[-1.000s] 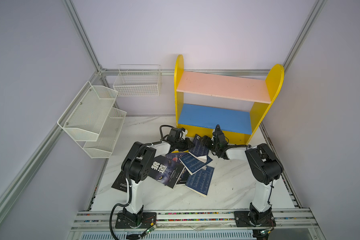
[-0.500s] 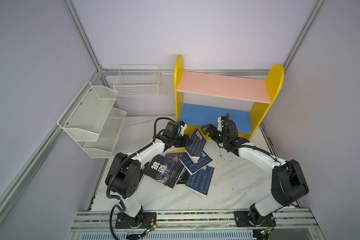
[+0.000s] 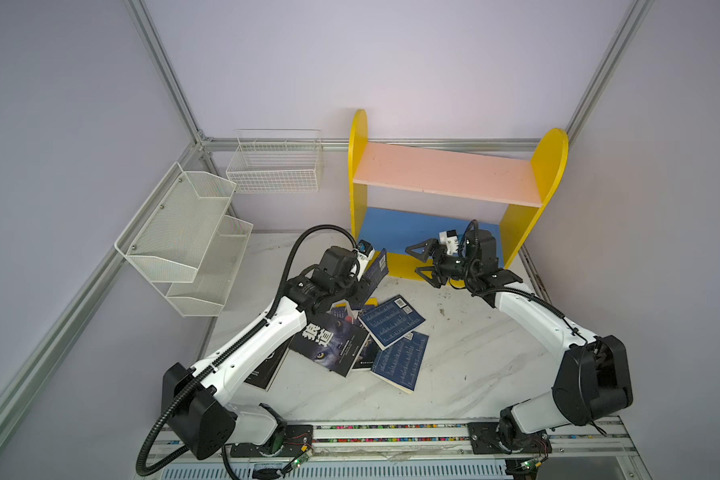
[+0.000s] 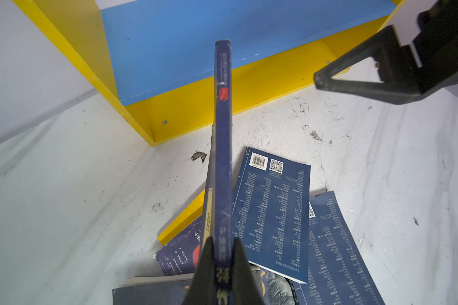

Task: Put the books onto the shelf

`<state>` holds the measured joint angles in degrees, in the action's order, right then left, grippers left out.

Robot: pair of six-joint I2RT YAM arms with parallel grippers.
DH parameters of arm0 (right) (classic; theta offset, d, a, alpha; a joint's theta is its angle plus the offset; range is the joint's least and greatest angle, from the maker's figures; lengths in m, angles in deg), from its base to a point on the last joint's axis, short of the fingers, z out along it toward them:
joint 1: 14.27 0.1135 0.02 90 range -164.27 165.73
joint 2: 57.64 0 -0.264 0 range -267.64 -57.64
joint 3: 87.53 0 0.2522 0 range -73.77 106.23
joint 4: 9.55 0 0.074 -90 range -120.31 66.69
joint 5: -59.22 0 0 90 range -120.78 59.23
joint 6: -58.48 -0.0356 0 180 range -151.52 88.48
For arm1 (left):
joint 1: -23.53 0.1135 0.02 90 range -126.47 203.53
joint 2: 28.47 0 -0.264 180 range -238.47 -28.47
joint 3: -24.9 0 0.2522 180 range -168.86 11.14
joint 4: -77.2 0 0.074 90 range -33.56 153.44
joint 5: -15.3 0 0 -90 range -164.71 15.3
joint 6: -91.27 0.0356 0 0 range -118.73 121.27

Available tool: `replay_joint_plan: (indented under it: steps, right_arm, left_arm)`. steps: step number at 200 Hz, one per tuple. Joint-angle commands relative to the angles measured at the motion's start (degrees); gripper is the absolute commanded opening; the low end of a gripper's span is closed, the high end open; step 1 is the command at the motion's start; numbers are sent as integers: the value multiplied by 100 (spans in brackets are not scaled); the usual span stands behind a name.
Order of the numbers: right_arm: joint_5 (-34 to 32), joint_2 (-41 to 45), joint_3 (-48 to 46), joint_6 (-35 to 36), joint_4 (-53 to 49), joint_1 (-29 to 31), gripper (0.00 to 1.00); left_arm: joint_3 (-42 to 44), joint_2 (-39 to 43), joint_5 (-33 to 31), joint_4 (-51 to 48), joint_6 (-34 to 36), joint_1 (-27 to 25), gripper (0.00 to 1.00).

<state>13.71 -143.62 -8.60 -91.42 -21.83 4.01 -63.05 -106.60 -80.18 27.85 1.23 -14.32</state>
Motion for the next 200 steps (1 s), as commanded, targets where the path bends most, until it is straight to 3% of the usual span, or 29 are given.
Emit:
replay_joint_plan:
  steps: [1,54,115,162,200]
  right_arm:
    - [702,-41,-65,-485,235,8,97]
    - [1080,-325,-263,-988,720,9,96]
    - [1389,-598,-308,-1104,444,36,90]
    - [1557,-997,-315,-1308,778,156,74]
    - [1683,-1183,-356,-1587,1106,269,52]
  left_arm:
    - [136,123,-829,44,941,-393,0]
    - [331,70,-1167,119,1587,-904,0]
    - [623,1,-1670,501,2385,-1216,0]
    - [787,-44,-1837,746,2636,-1331,0]
    - [841,-112,-2002,997,2862,-1369,0]
